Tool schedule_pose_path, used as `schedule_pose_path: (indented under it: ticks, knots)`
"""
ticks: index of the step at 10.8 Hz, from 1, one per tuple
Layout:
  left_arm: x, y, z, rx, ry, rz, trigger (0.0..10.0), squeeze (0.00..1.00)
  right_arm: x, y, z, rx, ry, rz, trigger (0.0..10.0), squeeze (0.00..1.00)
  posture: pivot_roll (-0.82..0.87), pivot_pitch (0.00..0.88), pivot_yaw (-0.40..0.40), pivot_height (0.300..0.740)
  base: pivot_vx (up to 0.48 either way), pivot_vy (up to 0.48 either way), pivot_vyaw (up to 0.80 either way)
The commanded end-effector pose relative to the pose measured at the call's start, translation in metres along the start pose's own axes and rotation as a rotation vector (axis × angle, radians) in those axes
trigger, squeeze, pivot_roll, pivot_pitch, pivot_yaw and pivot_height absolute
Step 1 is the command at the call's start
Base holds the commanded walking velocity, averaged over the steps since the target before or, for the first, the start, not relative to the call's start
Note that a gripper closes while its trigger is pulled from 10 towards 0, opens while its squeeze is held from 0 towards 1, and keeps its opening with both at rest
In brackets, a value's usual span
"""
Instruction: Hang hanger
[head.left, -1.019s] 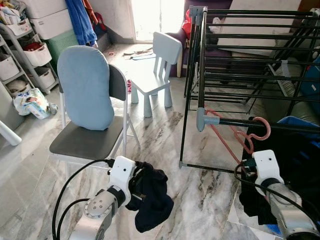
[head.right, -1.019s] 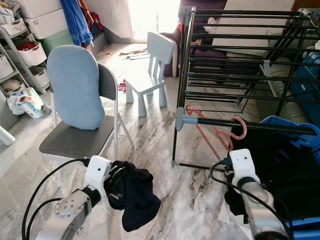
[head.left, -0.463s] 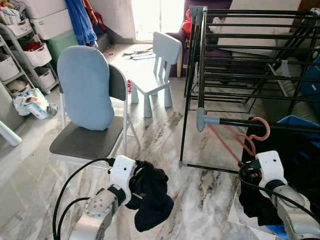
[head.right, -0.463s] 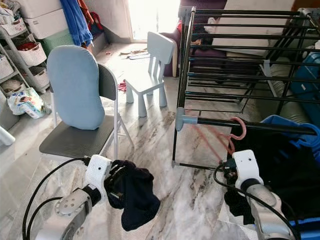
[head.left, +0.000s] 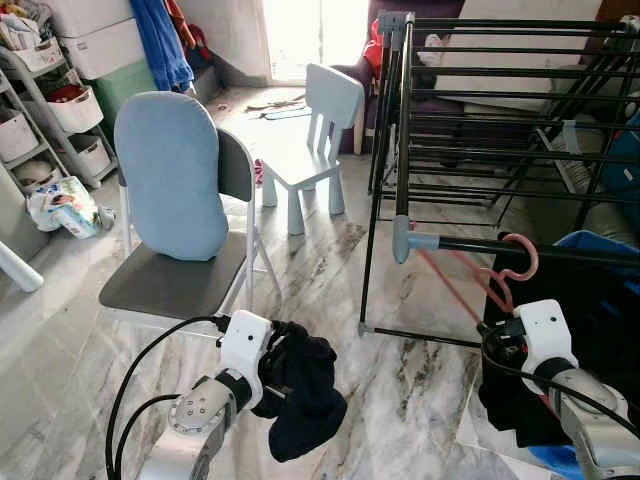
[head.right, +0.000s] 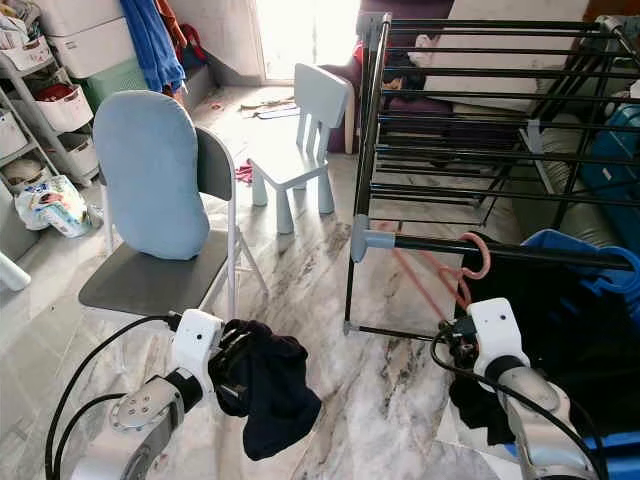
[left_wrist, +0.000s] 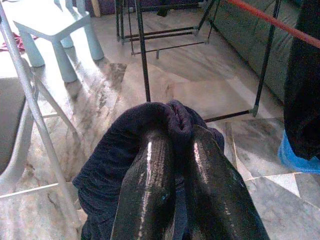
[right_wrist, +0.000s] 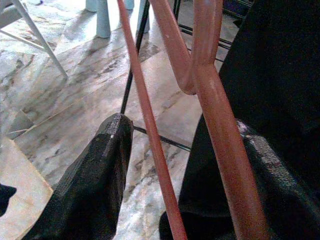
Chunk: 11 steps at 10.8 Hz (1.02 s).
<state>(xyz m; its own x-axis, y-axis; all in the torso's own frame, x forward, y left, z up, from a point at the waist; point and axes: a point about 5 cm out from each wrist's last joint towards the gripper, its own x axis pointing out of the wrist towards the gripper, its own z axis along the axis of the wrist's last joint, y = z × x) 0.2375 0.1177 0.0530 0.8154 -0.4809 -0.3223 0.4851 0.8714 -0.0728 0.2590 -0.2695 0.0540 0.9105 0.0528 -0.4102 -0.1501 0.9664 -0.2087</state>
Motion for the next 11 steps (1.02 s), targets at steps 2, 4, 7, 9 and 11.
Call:
schedule_pose_path:
  ticks: [2, 4, 7, 9, 11]
  knots:
    - [0.001, 0.002, 0.004, 0.016, -0.007, -0.009, 10.0, 0.0, -0.006, -0.001, 0.006, 0.011, -0.017, 0.032, 10.0, 0.0, -0.13, 0.0, 0.056, 0.74, 0.0, 0.0, 0.0]
    - [0.002, 0.002, 0.003, 0.014, -0.003, -0.011, 10.0, 0.0, -0.011, -0.001, 0.006, 0.02, -0.007, 0.092, 10.0, 0.0, -0.14, 0.0, 0.058, 0.74, 0.0, 0.0, 0.0]
    - [0.002, 0.002, 0.003, 0.016, -0.001, -0.017, 10.0, 0.0, -0.011, -0.015, 0.002, -0.008, 0.029, 0.019, 10.0, 0.0, -0.14, 0.0, 0.06, 0.74, 0.0, 0.0, 0.0]
    - [0.002, 0.001, 0.003, 0.011, -0.001, -0.014, 10.0, 0.0, -0.013, -0.014, 0.003, 0.005, 0.02, 0.058, 10.0, 1.0, -0.14, 0.0, 0.055, 0.74, 0.0, 0.0, 0.0]
    - [0.003, 0.001, 0.003, 0.005, -0.002, -0.015, 10.0, 0.0, -0.015, -0.011, 0.008, 0.003, 0.003, 0.132, 10.0, 1.0, -0.14, 0.0, 0.054, 0.74, 0.0, 0.0, 0.0]
